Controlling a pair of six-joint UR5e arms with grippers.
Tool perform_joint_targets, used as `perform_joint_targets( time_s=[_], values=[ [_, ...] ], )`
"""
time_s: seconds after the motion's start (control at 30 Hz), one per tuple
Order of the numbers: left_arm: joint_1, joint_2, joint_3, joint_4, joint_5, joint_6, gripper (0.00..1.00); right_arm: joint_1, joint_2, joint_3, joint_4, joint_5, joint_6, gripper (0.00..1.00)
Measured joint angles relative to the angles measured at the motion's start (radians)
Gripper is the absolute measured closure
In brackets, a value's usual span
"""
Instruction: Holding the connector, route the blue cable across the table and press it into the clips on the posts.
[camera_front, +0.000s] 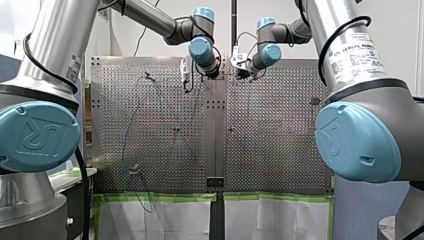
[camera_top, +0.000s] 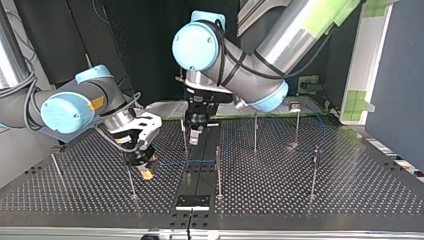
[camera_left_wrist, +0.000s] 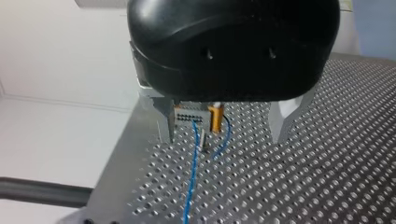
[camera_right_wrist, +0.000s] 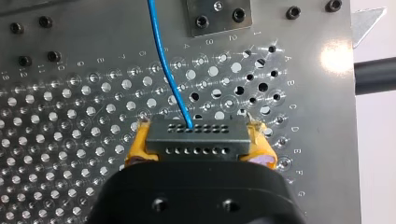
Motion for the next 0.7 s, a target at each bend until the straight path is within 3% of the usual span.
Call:
perform_joint_targets(
  time_s=[0.23,0.53,0.7],
  values=[
    [0.004,-0.055,0.066,-0.013,-0.010,0.002,0.00,0.000,0.000,0.000,0.000,0.000,0.000,1.00],
    [0.013,-0.064,0.154,-0.011,-0.025,0.002,0.00,0.000,0.000,0.000,0.000,0.000,0.000,1.00],
    [0.018,-0.080,0.167,-0.015,-0.019,0.002,0.00,0.000,0.000,0.000,0.000,0.000,0.001,1.00]
  ],
)
